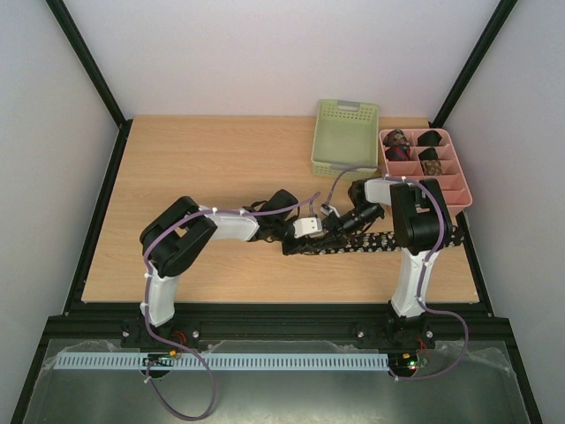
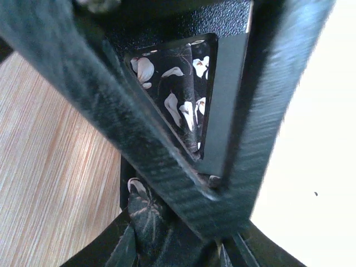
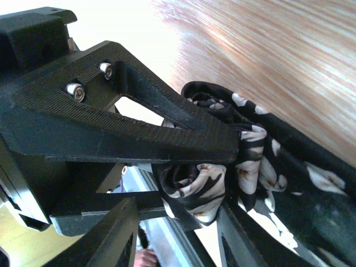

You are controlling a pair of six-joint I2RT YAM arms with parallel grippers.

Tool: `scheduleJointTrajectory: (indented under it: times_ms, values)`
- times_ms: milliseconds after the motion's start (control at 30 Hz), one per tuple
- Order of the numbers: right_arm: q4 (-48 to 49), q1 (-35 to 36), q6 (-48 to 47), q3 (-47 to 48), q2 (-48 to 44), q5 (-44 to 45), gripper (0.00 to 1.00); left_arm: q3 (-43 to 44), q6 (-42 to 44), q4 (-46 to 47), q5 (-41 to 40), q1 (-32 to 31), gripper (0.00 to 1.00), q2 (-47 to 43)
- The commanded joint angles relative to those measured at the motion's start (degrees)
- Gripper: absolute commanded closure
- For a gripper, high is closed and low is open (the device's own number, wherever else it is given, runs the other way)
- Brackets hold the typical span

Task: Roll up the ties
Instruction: Roll the tie at the center of the board.

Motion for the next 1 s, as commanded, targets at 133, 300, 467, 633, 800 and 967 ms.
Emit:
scheduleJointTrajectory:
  times_ms: [133, 300, 467, 633, 800, 967]
  values:
    - [5.3, 0.6, 4.9, -0.8, 0.8, 7.9, 0.99, -0.8, -3.0, -7.2, -4.6, 1.6, 0.59, 2.0]
    - [5.5, 0.6, 4.8, -1.0, 2.3, 10.4, 0.99, 1.4, -3.8, -7.5, -3.1, 3.7, 0.26, -5.4]
    - [5.1, 0.4, 4.2, -0.6, 3.0, 10.6, 0.98, 1.0, -1.3, -9.0, -5.4, 4.2, 0.01, -15.2]
    - [3.6, 0.4, 3.0, 1.3, 4.4, 9.8, 0.99, -9.7, -4.8, 3.7, -6.3, 5.3, 0.01, -27.1]
    - [1.1, 0.4, 1.7, 3.8, 7.1, 8.6, 0.99, -10.9, -1.2, 0.5, -1.9, 5.1, 0.01, -24.0]
    - [-1.1, 0.9, 1.4, 6.8, 9.4, 5.7, 0.99, -10.6, 3.7, 5.4, -2.7, 4.6, 0.01, -15.8]
